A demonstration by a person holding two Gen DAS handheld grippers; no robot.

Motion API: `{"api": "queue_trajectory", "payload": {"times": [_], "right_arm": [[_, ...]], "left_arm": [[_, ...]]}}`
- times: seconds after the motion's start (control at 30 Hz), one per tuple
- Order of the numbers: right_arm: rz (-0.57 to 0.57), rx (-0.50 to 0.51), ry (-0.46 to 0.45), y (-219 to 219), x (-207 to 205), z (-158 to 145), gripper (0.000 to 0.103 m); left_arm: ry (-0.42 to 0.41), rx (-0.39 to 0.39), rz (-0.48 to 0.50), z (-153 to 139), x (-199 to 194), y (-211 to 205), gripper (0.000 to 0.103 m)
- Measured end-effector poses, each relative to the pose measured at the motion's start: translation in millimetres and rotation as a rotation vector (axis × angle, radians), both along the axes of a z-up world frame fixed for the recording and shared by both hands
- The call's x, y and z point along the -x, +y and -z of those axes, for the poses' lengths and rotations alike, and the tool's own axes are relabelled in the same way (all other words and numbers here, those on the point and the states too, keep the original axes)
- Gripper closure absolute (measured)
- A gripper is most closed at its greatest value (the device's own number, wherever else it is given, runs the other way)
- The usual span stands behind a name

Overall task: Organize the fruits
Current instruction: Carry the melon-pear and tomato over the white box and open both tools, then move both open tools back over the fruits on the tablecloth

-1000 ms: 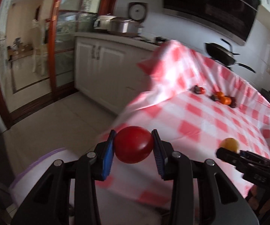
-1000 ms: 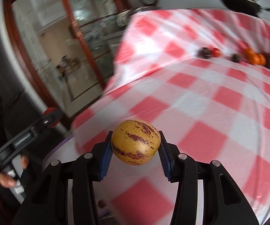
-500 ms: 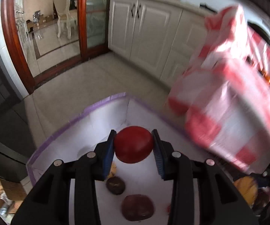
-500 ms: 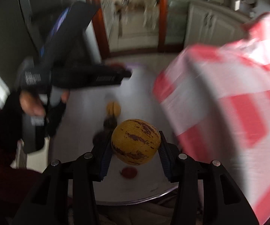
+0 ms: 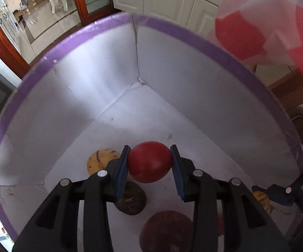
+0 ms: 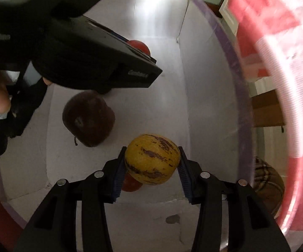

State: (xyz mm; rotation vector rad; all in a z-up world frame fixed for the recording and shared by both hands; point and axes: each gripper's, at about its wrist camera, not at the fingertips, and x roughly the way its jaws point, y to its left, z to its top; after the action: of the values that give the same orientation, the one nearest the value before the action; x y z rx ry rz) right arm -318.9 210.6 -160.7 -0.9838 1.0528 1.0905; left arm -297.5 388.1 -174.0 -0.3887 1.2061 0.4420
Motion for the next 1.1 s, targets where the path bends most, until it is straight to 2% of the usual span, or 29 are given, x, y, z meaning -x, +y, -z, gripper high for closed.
{"api": "queue_trajectory", "payload": {"times": [0.33,0.43,0.5,0.57,0.63,0.7,0.77,0.83,0.93,1.0,1.03,1.1], "right_arm": [[0.018,0.017,0.011,2.5,3.3,8.8,0.056],[0.020,-0.019,0.009,5.1,-8.9,3.0,0.051],[0.020,-0.050,0.015,2.6,-8.8,-4.2,0.044],[0.016,-0.091,0.008,-1.0,-7.7,-14.5,0.040],[0.010,-0.143,0.008,-6.0,-6.6,-27.8,0.040],[0.007,-0.218,0.025,-11.3,-3.7,-48.0,0.039],[-0.009,-0.295,0.027,-18.1,-2.3,-71.3,0.039],[-0.024,-0.376,0.022,-29.0,-1.7,-97.1,0.038],[-0.016,-0.549,0.023,-56.1,-10.8,-150.6,0.032],[0.009,-0.680,-0.032,-82.3,-15.6,-187.5,0.021],[0.033,-0.731,-0.072,-96.5,-20.5,-201.1,0.020],[0.120,-0.814,-0.164,-133.7,-41.3,-225.4,0.016]], "left_arm": [[0.023,-0.013,0.001,12.1,4.5,-3.7,0.061],[0.004,-0.003,-0.005,5.3,8.0,-5.8,0.048],[-0.005,-0.009,-0.013,0.4,9.6,-5.7,0.033],[-0.009,-0.050,-0.016,-8.3,7.9,-6.2,0.028],[-0.025,-0.075,-0.016,-21.1,11.0,-6.4,0.028],[-0.066,-0.091,-0.029,-39.3,16.2,-4.1,0.028],[-0.144,-0.124,-0.071,-71.5,24.5,2.8,0.024],[-0.239,-0.202,-0.131,-108.2,32.2,6.7,0.019],[-0.425,-0.339,-0.195,-179.9,41.2,-0.6,0.006],[-0.523,-0.382,-0.195,-215.4,32.5,-11.7,0.002],[-0.583,-0.395,-0.176,-236.8,26.1,-25.8,0.002],[-0.645,-0.387,-0.115,-263.9,4.9,-53.8,0.002]]}}
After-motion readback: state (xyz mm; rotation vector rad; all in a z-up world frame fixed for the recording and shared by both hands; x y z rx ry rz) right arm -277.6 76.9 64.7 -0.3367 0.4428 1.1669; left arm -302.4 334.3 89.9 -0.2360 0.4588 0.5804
